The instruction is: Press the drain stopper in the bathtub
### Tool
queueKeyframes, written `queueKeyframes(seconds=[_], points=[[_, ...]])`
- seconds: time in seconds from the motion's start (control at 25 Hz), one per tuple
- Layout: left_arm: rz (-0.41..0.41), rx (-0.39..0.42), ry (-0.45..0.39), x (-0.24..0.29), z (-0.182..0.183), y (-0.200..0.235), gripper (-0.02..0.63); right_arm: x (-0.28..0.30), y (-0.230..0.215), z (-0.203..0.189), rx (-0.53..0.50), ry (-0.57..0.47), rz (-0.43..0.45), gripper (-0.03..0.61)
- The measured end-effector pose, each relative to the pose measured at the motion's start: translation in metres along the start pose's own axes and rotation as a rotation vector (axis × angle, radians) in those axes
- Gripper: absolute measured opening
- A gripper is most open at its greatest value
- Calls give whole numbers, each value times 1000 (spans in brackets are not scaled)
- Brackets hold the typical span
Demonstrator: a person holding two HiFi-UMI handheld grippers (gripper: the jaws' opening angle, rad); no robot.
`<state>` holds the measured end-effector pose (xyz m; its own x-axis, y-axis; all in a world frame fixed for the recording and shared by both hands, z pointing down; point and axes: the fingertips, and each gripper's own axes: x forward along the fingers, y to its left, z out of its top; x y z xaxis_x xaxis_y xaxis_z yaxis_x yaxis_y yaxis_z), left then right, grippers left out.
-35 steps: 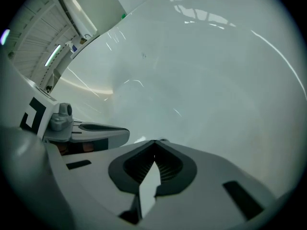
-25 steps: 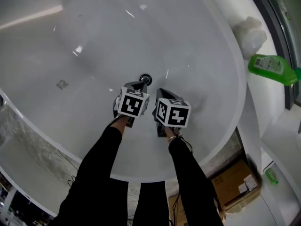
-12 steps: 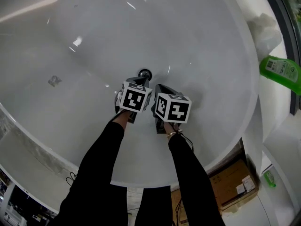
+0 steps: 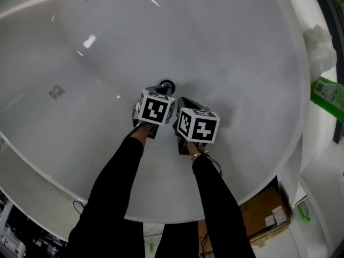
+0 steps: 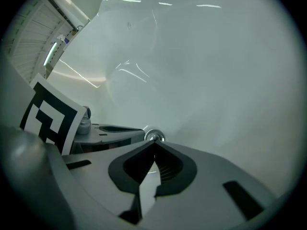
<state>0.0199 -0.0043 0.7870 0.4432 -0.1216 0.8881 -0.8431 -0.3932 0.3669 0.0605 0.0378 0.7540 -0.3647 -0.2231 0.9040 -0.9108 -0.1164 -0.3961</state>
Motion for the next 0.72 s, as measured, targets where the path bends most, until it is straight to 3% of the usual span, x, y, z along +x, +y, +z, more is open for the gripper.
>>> queueKeyframes(seconds=[0.72], points=[[44,-33,44,40,-22,16,7,21,-10,0,-9,28,11,2]])
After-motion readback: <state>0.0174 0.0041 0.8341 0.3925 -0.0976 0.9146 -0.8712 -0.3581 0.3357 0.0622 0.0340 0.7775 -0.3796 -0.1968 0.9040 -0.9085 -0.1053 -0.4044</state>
